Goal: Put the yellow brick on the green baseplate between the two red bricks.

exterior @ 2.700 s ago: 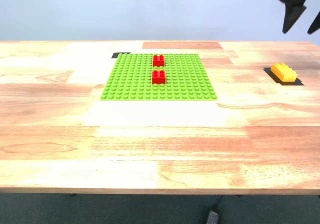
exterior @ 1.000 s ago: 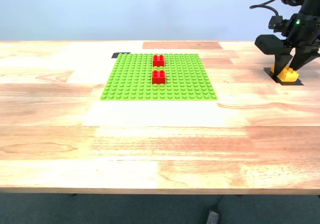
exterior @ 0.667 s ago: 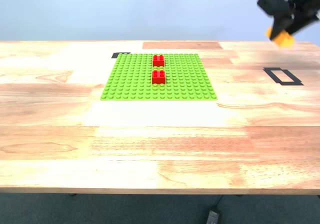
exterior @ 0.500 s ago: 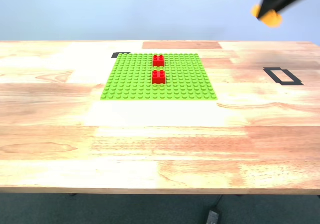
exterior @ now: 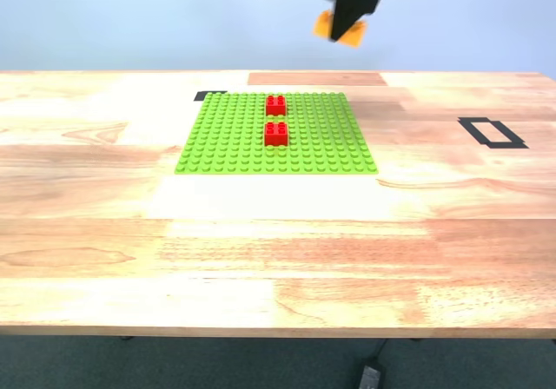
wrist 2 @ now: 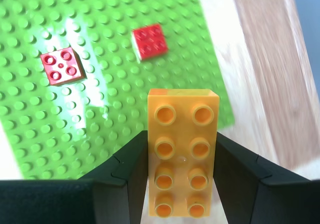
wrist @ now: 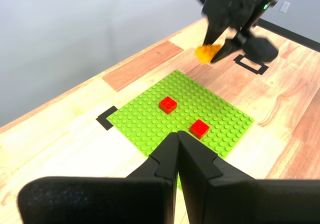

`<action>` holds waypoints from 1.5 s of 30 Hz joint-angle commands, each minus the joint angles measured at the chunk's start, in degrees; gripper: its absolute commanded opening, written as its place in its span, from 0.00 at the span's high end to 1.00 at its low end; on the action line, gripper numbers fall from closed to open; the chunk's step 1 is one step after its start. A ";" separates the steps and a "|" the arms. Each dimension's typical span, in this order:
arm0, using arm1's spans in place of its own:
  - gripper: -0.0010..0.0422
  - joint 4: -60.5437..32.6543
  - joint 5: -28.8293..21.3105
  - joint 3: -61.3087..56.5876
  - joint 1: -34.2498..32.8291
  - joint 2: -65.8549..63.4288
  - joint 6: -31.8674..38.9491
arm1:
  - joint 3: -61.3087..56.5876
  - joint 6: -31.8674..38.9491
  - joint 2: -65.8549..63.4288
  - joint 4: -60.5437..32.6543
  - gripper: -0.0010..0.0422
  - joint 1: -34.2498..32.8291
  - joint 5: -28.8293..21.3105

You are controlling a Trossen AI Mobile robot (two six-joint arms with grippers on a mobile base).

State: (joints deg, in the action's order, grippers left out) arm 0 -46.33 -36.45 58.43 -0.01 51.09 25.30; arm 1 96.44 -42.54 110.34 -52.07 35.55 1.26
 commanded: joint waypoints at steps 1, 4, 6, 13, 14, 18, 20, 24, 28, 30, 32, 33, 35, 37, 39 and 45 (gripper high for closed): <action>0.98 -0.02 0.00 0.02 0.00 -0.13 0.02 | 3.43 -2.62 3.85 -0.68 0.94 3.50 -3.91; 0.98 0.00 -0.02 0.02 0.00 -0.31 0.02 | 5.99 -4.09 6.93 -0.63 0.94 5.66 -4.44; 0.98 0.09 0.00 0.02 0.00 -0.39 0.02 | 7.50 -5.44 8.74 -0.68 0.94 6.88 -4.44; 0.98 0.37 -0.02 0.02 0.00 -0.70 0.07 | 8.87 -5.88 13.64 -0.70 0.94 8.07 -4.13; 0.98 0.26 -0.02 0.02 0.00 -0.70 0.04 | 8.72 -5.95 14.08 -0.70 0.94 8.31 -4.15; 0.98 0.26 -0.04 0.02 0.00 -0.70 0.04 | 7.82 -5.95 14.97 -0.55 0.94 8.81 -1.75; 0.98 0.26 -0.04 0.02 0.00 -0.70 0.04 | 7.50 -5.90 15.30 -0.04 0.94 9.03 -1.36; 0.98 0.33 -0.04 0.02 0.00 -0.72 0.04 | 7.54 -5.90 16.85 0.15 0.94 9.03 -1.20; 0.98 0.24 -0.04 0.02 0.00 -0.70 0.07 | 7.23 -5.46 18.25 0.61 0.94 9.01 -1.20; 0.98 0.31 -0.02 0.02 0.00 -0.72 0.04 | 7.21 -5.35 18.64 1.05 0.94 9.01 -1.20; 0.98 0.24 -0.02 0.02 0.00 -0.72 0.04 | 7.06 -5.31 18.71 1.84 0.94 9.01 -1.18; 0.98 0.24 -0.02 0.02 0.00 -0.72 0.04 | 6.91 -5.31 18.71 2.47 0.94 9.01 -1.16; 0.98 0.22 -0.02 0.02 0.00 -0.72 0.04 | 6.84 -5.55 18.60 3.10 0.94 9.01 -1.14; 0.98 0.22 -0.02 0.02 0.00 -0.72 0.04 | 6.78 -5.73 18.71 3.23 0.94 9.01 -0.90; 0.98 0.33 -0.04 0.02 0.00 -0.72 0.04 | 6.60 -5.68 18.71 3.28 0.94 8.98 0.13; 0.98 0.15 -0.02 0.02 0.00 -0.72 0.04 | 3.72 -6.16 18.27 6.21 0.94 8.87 0.13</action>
State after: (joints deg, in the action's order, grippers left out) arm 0 -46.11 -36.47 58.43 -0.03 50.35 25.32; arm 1 100.64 -48.31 128.95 -46.02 44.45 1.50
